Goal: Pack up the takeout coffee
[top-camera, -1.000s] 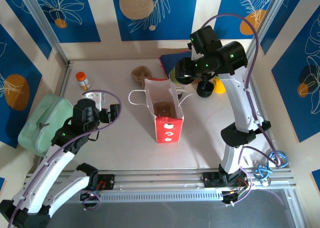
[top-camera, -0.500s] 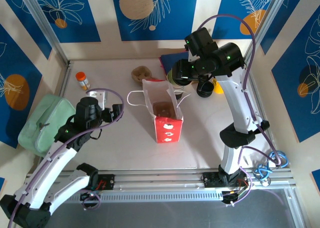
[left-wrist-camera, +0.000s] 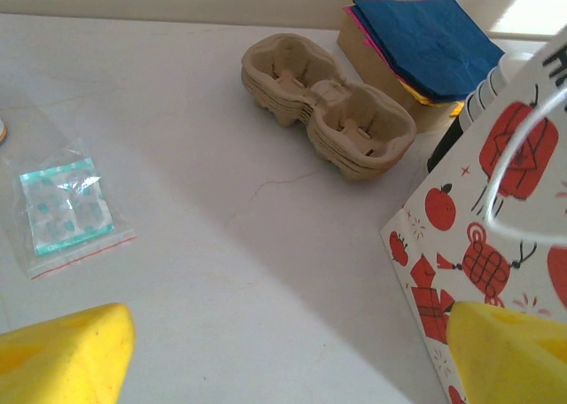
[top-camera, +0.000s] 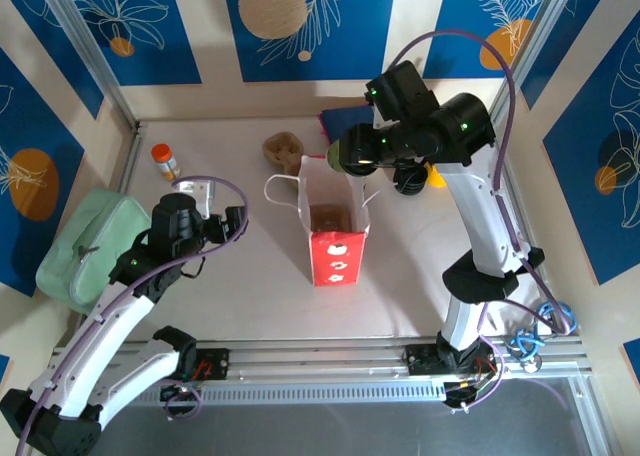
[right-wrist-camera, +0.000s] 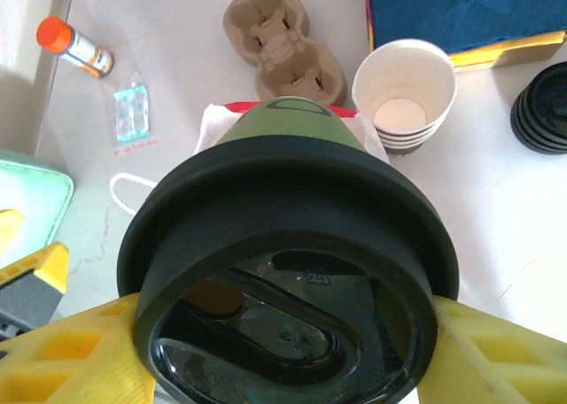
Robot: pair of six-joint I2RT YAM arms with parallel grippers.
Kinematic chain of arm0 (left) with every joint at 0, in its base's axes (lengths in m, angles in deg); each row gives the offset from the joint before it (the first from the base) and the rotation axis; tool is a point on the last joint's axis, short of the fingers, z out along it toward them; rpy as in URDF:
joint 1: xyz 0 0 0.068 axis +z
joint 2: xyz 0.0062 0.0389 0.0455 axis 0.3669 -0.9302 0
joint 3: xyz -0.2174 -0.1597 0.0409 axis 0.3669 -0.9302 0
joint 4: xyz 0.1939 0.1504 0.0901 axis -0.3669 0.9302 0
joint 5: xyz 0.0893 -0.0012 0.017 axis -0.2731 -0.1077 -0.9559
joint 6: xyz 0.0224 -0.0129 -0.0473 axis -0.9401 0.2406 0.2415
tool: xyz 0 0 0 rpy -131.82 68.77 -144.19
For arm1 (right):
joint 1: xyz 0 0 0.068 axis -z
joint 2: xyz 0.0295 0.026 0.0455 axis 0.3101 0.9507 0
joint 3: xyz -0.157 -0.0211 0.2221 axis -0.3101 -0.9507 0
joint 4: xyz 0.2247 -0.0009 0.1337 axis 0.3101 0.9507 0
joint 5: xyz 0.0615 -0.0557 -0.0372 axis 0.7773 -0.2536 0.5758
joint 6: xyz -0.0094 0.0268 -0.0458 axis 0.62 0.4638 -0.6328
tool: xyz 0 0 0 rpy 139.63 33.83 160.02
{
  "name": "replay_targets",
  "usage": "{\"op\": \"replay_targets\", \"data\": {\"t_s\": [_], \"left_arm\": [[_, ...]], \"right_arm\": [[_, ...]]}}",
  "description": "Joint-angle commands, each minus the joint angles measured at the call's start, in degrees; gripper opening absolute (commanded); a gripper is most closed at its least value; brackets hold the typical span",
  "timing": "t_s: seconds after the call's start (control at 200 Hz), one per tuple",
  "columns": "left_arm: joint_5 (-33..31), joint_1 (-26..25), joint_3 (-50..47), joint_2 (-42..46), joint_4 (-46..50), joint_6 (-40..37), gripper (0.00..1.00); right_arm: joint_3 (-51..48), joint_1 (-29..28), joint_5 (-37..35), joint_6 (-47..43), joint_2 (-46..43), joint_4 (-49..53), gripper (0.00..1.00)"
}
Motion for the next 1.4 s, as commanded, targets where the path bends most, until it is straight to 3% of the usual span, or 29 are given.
{"op": "replay_targets", "data": {"t_s": [0.0,0.37,0.575,0.955,1.396], "left_arm": [[0.8,0.3,-0.5,0.4,-0.5,0.7,0.91],[2.0,0.3,-1.0,0.6,-1.0,1.2,0.9],[7.7,-0.8,-2.9,0.7,-4.2,0.3,0.85],[15.7,-8.5,-8.3,-0.8,-13.5,-2.1,0.81],[14.3,-19.5,-11.9,-6.5,-23.6,-5.2,0.8]], "right_arm": [[-2.8,-1.5,-1.2,2.6,-1.2,8.7,0.64],[-8.3,-7.3,-2.9,6.4,-0.1,8.7,0.64],[-11.4,-10.7,-4.5,8.8,0.1,8.7,0.63],[-15.5,-11.7,-2.7,9.2,2.4,8.7,0.63],[-19.3,-10.8,-1.2,8.0,2.8,8.7,0.63]]}}
